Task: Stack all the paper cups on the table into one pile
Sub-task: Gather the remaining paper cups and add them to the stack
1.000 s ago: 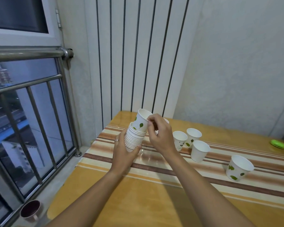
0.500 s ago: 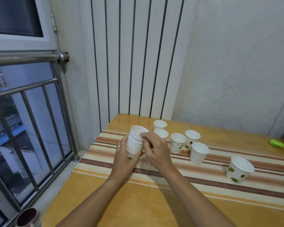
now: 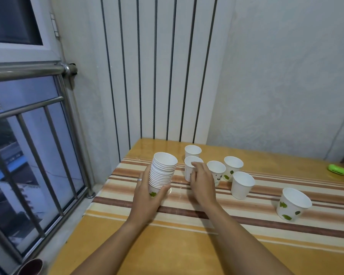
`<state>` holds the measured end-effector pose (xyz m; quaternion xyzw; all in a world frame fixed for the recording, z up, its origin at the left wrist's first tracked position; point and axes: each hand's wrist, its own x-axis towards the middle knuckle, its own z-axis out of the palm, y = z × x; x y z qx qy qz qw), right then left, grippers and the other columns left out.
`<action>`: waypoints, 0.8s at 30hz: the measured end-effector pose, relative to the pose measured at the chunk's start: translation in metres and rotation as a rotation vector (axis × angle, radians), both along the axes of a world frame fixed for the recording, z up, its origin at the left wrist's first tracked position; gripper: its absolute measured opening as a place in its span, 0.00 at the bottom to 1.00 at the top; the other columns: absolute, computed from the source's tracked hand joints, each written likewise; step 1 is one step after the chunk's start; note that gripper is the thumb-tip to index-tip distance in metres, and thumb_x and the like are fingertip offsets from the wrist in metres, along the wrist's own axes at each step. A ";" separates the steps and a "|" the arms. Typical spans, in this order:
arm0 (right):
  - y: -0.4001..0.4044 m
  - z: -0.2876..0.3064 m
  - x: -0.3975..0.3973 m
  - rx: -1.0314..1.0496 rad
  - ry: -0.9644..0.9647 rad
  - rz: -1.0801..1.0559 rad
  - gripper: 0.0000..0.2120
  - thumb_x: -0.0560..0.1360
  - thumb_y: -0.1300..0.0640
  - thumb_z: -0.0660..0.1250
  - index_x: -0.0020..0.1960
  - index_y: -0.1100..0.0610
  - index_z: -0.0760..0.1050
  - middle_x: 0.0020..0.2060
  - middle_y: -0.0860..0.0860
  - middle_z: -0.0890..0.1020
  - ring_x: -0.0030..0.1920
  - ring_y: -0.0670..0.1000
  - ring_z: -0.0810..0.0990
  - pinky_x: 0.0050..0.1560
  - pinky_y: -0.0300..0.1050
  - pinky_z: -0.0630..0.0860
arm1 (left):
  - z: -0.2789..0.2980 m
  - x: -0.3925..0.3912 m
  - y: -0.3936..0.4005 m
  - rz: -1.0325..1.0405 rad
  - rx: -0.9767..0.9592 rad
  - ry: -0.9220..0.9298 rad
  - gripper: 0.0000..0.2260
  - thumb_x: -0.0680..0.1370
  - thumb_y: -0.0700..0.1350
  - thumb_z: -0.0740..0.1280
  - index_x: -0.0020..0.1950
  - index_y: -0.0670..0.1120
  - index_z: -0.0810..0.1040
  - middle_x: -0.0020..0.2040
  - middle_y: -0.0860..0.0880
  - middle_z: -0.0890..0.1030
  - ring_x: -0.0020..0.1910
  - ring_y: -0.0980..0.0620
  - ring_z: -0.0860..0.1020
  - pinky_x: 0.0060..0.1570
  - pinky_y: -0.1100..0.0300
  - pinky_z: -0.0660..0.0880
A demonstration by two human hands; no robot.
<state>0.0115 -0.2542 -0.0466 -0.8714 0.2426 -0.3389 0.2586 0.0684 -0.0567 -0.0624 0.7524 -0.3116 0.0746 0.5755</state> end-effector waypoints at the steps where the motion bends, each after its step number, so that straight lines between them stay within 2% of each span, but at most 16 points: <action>1: -0.001 -0.001 0.002 -0.006 0.021 -0.005 0.13 0.83 0.64 0.61 0.65 0.59 0.78 0.62 0.53 0.80 0.59 0.58 0.79 0.55 0.57 0.78 | 0.000 0.001 0.001 -0.003 0.001 -0.002 0.34 0.79 0.52 0.78 0.82 0.55 0.66 0.70 0.57 0.76 0.70 0.60 0.74 0.67 0.63 0.73; 5: -0.005 -0.003 0.006 -0.033 0.033 -0.004 0.09 0.82 0.65 0.63 0.58 0.59 0.80 0.56 0.53 0.80 0.55 0.56 0.79 0.52 0.55 0.78 | -0.001 0.002 0.004 -0.011 0.004 -0.010 0.34 0.79 0.50 0.78 0.81 0.54 0.67 0.70 0.56 0.76 0.68 0.64 0.73 0.63 0.74 0.70; 12: 0.006 0.019 -0.001 -0.036 -0.183 0.073 0.05 0.83 0.63 0.62 0.50 0.57 0.76 0.45 0.49 0.77 0.45 0.50 0.74 0.43 0.42 0.67 | -0.001 0.001 0.003 -0.015 0.027 -0.016 0.35 0.78 0.53 0.78 0.82 0.55 0.66 0.70 0.58 0.76 0.70 0.64 0.73 0.65 0.72 0.70; 16: 0.020 0.047 -0.008 -0.044 -0.360 0.081 0.04 0.85 0.63 0.60 0.54 0.58 0.74 0.45 0.50 0.77 0.44 0.49 0.73 0.42 0.42 0.66 | 0.000 -0.002 0.004 -0.020 0.029 -0.019 0.35 0.78 0.52 0.78 0.82 0.55 0.66 0.70 0.57 0.76 0.70 0.67 0.71 0.62 0.78 0.67; 18: 0.026 0.059 -0.010 -0.043 -0.435 0.088 0.05 0.85 0.64 0.59 0.55 0.59 0.74 0.45 0.50 0.76 0.43 0.48 0.71 0.42 0.37 0.66 | 0.001 -0.003 0.005 -0.015 0.027 -0.015 0.35 0.78 0.52 0.78 0.82 0.55 0.66 0.69 0.57 0.76 0.69 0.67 0.71 0.62 0.78 0.66; 21: 0.036 0.071 -0.013 -0.067 -0.496 0.117 0.07 0.85 0.64 0.57 0.57 0.60 0.74 0.46 0.50 0.76 0.43 0.48 0.71 0.43 0.31 0.66 | 0.004 -0.006 0.005 -0.021 0.023 -0.009 0.35 0.79 0.52 0.78 0.82 0.56 0.66 0.69 0.61 0.75 0.69 0.70 0.71 0.61 0.79 0.66; 24: 0.042 0.077 -0.014 -0.084 -0.527 0.139 0.08 0.85 0.64 0.57 0.57 0.61 0.75 0.45 0.52 0.76 0.43 0.50 0.73 0.43 0.33 0.67 | 0.006 -0.008 0.006 -0.028 0.019 -0.003 0.35 0.78 0.52 0.78 0.82 0.57 0.66 0.68 0.65 0.74 0.68 0.71 0.71 0.61 0.79 0.66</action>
